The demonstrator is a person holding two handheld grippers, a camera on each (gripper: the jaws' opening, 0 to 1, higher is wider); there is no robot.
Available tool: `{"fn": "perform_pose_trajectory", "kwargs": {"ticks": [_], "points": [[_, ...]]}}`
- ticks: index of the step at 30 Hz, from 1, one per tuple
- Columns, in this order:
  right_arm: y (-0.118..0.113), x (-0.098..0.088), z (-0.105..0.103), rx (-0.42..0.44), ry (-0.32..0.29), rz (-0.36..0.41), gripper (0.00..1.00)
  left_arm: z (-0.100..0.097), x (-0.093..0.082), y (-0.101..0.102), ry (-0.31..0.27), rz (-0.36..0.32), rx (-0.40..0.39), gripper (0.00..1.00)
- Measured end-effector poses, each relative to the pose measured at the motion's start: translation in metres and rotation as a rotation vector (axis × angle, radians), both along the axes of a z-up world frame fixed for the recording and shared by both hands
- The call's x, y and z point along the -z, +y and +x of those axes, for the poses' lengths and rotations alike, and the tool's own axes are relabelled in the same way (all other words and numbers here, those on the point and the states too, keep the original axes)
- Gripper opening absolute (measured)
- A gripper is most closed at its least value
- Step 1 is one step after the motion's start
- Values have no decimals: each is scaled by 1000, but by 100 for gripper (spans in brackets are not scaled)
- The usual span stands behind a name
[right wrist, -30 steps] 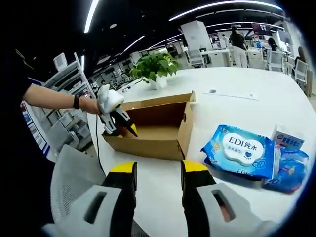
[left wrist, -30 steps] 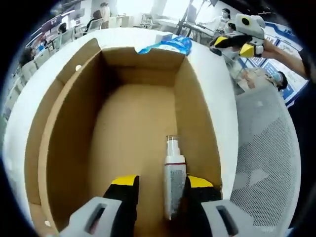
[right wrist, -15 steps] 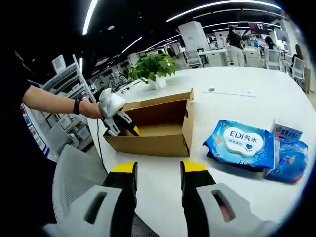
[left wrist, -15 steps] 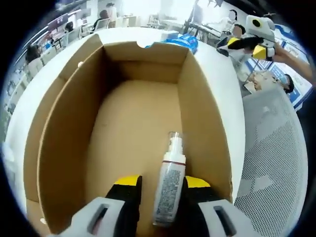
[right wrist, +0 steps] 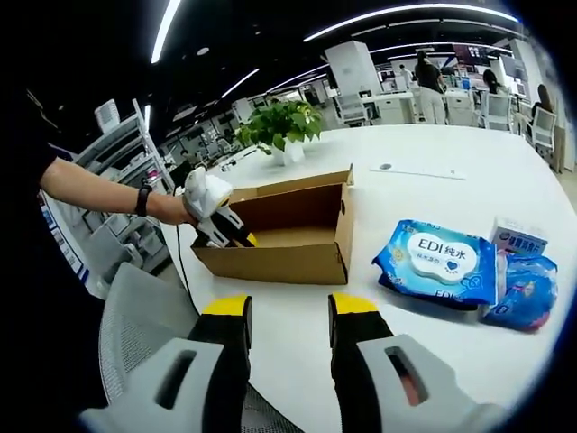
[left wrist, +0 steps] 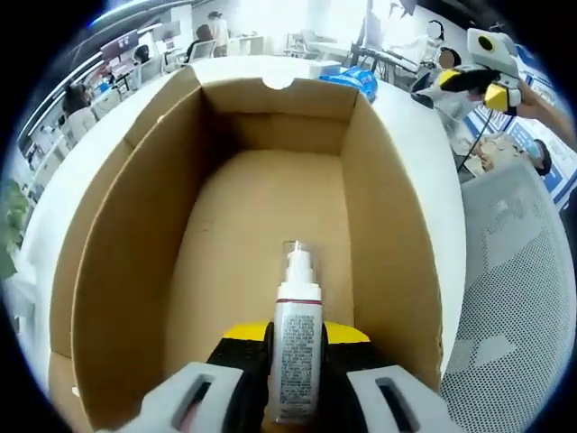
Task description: Operate the shoe box by opening the lid, removing the specified soft item, and placing it in the target area until the item is outside and the box remains undamaged.
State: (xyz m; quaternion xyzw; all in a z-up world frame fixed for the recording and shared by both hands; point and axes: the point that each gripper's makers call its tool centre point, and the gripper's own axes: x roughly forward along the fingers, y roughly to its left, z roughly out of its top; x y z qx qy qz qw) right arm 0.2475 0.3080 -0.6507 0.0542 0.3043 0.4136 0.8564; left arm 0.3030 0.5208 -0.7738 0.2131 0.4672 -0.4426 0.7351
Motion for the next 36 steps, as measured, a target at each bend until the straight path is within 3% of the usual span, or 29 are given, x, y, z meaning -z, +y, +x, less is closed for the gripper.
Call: {"fn": "perform_pose_trajectory", "kwargs": {"ticks": [8,13,24,36], "points": [[10,-1,2,-29,-5,-6,31,7,-14,5,-22,-61,-90,20],[19,-4,7,-50,-14,-7,31,11,-26,8,-47,-79,-107,20],[42,-10,17,-106,-34,-12,31,11,-60,1,-117,-122,-111,20],[62,-15,42,-173,-85,-50,31,8,-97,-23,-187,-196,-55,20]]}}
